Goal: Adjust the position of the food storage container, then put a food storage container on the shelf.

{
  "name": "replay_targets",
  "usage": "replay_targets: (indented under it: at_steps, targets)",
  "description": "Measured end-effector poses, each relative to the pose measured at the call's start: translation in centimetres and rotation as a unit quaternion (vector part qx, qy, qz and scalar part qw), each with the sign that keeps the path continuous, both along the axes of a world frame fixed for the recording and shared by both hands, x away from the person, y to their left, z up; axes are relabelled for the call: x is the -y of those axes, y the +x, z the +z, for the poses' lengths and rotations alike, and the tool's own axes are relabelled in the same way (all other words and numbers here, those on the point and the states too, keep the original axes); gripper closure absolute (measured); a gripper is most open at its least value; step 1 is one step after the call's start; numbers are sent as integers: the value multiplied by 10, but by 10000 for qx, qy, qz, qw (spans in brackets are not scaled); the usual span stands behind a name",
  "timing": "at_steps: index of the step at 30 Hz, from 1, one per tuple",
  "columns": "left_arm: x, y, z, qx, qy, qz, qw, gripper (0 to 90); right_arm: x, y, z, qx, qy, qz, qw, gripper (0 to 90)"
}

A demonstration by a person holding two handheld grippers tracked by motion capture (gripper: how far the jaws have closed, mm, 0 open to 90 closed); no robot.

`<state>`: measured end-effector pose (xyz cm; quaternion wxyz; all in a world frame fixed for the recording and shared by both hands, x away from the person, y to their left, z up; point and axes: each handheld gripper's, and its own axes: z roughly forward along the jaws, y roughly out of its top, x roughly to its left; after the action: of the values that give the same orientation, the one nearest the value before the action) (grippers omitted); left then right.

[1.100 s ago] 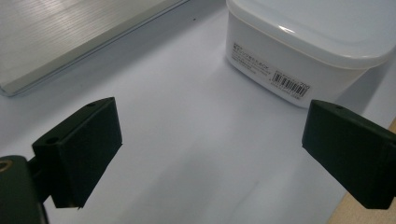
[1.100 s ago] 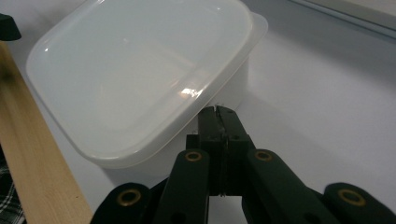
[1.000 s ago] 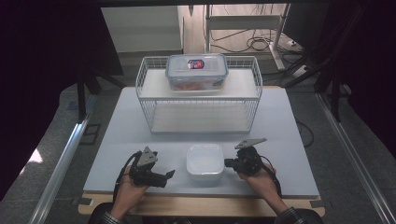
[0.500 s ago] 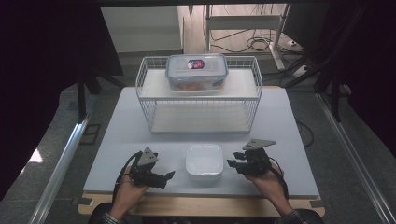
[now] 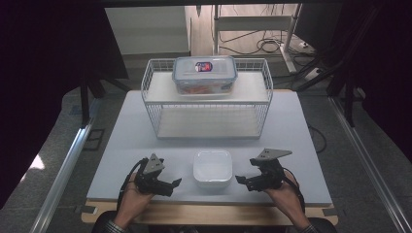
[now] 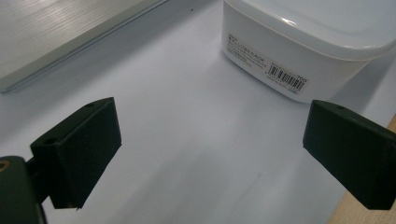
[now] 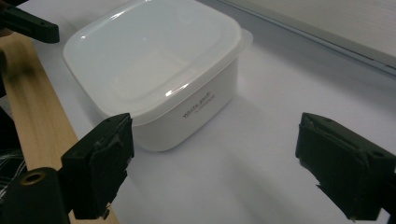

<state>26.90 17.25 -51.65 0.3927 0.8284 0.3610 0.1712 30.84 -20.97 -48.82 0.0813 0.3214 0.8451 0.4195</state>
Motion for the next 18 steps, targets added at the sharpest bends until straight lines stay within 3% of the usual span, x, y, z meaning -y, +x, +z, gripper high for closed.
replay_targets:
  at_steps: [9, 14, 18]
  targets:
    - [2, 2, 1, -227, -136, 12, 9996, 40, -2, 1, 0, 63, 35, 20, 10000, 74]
    - [1, 4, 5, -386, -475, -98, 9981, 37, -7, 2, -2, 53, -8, 21, 10000, 47]
    - [4, 8, 8, -505, -595, -168, 9968, 37, -11, 3, 1, 34, -3, -31, 10000, 33]
